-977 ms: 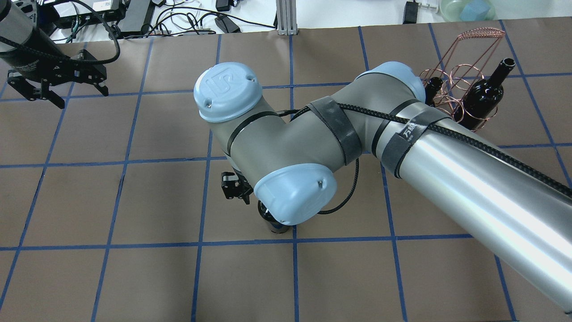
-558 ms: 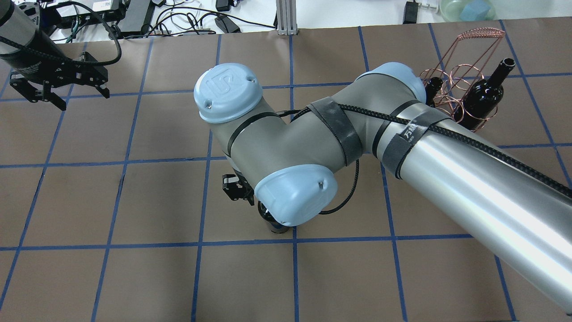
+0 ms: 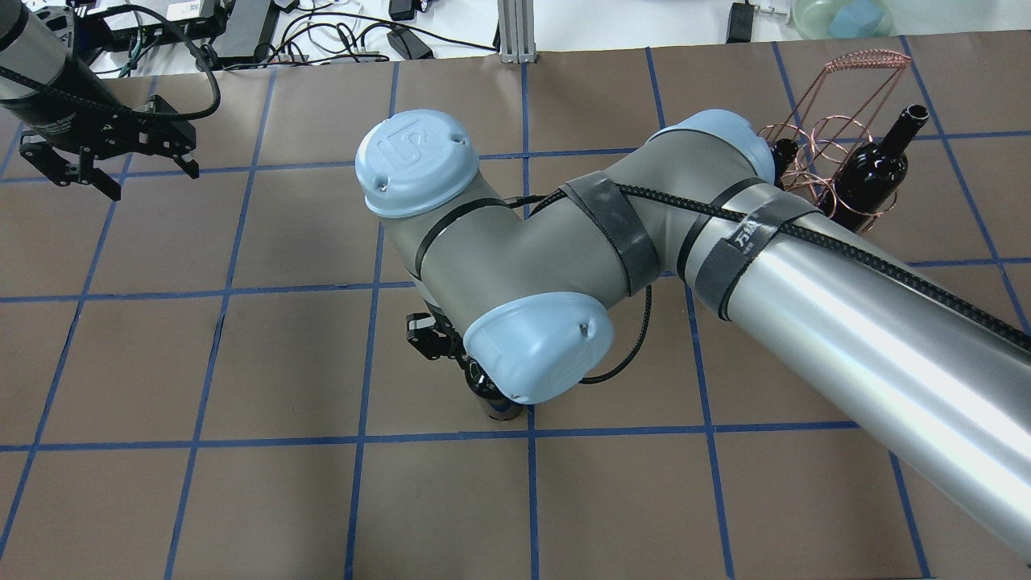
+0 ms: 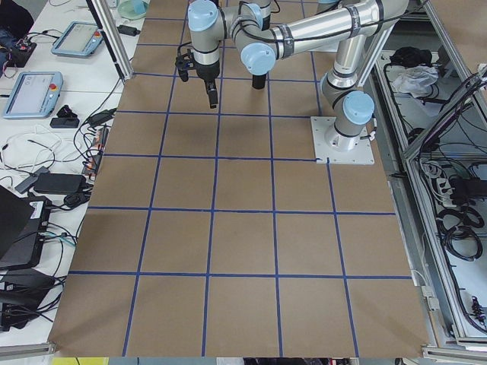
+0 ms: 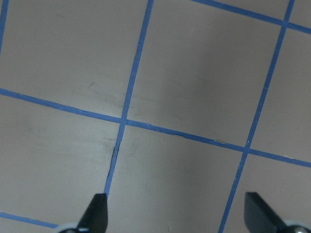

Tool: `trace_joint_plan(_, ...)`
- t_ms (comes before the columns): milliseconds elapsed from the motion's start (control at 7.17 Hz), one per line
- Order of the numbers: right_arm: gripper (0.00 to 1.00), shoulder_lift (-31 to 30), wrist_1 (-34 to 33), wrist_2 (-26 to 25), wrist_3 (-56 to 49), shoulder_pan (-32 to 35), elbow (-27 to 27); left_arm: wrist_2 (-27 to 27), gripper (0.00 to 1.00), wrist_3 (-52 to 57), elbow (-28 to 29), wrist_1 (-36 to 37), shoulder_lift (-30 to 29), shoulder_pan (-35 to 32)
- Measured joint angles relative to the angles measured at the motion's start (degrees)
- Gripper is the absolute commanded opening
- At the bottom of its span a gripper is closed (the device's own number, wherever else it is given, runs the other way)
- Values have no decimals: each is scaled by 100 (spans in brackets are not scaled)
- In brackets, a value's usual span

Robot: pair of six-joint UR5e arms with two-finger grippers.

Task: Place wine into wine basket
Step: 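Lift the bottle with the right gripper and tilt it toward the rack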

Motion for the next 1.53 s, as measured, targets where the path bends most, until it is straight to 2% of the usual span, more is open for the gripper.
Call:
trace_joint_plan(558, 3, -4, -38, 109, -156, -42, -4, -2, 100, 18, -10, -88, -8, 0)
trace_joint_plan(698, 0, -3, -57, 169, -179, -52, -9, -2, 100, 18, -10, -91, -12, 0)
trace_joint_plan(1116, 0, -51, -79, 344, -216, -104, -81, -2, 100, 55, -10, -93, -15, 0)
trace_joint_plan(1535, 0, -564, 110, 269, -610, -652, -225, -2, 100, 70, -11, -101, -8, 0)
